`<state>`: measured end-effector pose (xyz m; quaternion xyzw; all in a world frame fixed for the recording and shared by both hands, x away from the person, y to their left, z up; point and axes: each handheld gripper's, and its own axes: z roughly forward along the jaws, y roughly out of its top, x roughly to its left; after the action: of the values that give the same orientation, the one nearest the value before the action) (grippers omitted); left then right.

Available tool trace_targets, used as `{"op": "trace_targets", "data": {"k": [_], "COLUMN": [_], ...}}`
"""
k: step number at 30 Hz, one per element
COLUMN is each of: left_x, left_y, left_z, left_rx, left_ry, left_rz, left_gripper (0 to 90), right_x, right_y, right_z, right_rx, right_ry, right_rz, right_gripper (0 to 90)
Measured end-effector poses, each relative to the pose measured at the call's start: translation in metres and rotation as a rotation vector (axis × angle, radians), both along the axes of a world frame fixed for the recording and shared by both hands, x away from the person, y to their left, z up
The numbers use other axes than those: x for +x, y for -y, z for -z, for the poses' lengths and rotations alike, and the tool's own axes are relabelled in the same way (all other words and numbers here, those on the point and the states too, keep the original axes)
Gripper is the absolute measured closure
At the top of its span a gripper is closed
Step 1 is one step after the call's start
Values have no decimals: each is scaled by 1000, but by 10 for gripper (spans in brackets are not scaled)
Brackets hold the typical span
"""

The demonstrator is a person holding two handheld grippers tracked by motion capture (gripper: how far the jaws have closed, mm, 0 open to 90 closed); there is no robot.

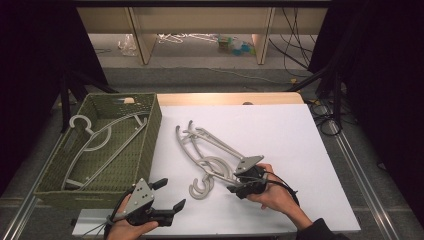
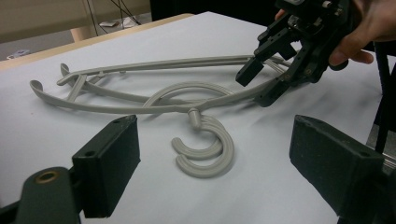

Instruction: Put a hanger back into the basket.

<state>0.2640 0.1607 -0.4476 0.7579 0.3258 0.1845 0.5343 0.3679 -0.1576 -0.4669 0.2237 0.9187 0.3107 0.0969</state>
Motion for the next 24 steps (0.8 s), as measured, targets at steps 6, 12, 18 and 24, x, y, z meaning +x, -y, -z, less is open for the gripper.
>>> {"op": "trace_targets", "data": {"k": [6, 12, 18, 24], "left_x": [1, 2, 2, 4], "left_y": [0, -1, 0, -1], "left_z": [1, 1, 3, 4], "left_rx": [9, 17, 21, 35], "left_ry": [-1, 2, -3, 0], "left_rz": [3, 4, 4, 8], "left_gripper": [163, 164, 165, 170], "right_x": [7, 11, 12, 8], "right_y": [-9, -10, -9, -8], "right_z": [5, 6, 4, -7], "right_rx": [-58, -77, -101, -161], "right_ry": [-2, -22, -9, 70], "right_rz": [10, 41, 14, -87], "right_gripper": [533, 624, 736, 816]}}
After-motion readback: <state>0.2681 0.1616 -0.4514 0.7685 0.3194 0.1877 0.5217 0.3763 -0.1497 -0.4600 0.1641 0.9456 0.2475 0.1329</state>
